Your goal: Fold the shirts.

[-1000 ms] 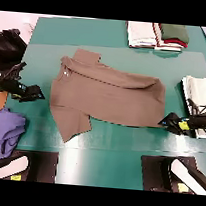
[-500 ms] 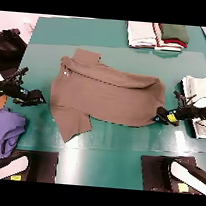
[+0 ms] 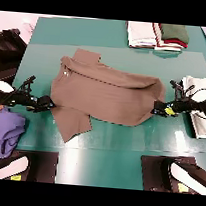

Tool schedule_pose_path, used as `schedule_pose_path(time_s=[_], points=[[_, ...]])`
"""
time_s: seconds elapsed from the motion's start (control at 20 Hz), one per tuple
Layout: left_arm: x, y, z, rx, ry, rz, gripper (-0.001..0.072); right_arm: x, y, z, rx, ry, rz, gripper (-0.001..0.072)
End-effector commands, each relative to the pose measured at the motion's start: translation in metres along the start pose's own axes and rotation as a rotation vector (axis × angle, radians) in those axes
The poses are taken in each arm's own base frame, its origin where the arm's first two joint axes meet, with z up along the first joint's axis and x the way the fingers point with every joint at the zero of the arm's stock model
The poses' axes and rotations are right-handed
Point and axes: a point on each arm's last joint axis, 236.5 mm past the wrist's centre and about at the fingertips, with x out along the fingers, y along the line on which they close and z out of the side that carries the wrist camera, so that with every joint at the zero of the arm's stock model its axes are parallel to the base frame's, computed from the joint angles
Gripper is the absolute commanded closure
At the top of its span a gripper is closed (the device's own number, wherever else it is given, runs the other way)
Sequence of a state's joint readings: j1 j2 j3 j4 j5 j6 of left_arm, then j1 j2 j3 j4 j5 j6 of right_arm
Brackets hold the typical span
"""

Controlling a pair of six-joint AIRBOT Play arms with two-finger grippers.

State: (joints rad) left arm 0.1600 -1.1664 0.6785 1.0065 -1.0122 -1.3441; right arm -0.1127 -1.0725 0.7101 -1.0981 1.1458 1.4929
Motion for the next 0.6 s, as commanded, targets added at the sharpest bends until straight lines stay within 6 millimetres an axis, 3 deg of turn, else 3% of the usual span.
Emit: schedule_pose_path(time_s=[0.0, 0.05, 0.1, 0.15, 0.25, 0.35, 0.45, 0.55], points=[[0.013, -0.017, 0.006, 0.061, -0.047, -0.007, 0.0169, -0.001, 0.006, 0.001, -0.02, -0.005, 0.001, 0.0697], [0.013, -0.019, 0.005, 0.063, -0.045, -0.009, 0.0306, -0.001, 0.006, 0.001, -0.02, -0.005, 0.002, 0.0696], [0.012, -0.021, 0.005, 0.067, -0.041, -0.011, 0.055, -0.001, 0.006, 0.001, -0.019, -0.004, 0.002, 0.0697], [0.009, -0.023, 0.008, 0.076, -0.043, -0.012, 0.068, -0.003, 0.006, 0.001, -0.022, -0.009, 0.002, 0.0697], [-0.008, -0.036, 0.024, 0.109, -0.062, -0.027, 0.0682, -0.016, 0.014, 0.01, -0.045, -0.061, 0.009, 0.0697], [-0.05, -0.062, 0.058, 0.164, -0.144, -0.058, 0.0683, -0.052, 0.034, 0.034, -0.102, -0.174, 0.024, 0.0697], [-0.129, -0.099, 0.1, 0.259, -0.358, -0.078, 0.0683, -0.114, 0.066, 0.063, -0.185, -0.355, 0.05, 0.0697], [-0.24, -0.147, 0.125, 0.371, -0.639, -0.092, 0.0682, -0.193, 0.106, 0.085, -0.283, -0.561, 0.077, 0.0697]])
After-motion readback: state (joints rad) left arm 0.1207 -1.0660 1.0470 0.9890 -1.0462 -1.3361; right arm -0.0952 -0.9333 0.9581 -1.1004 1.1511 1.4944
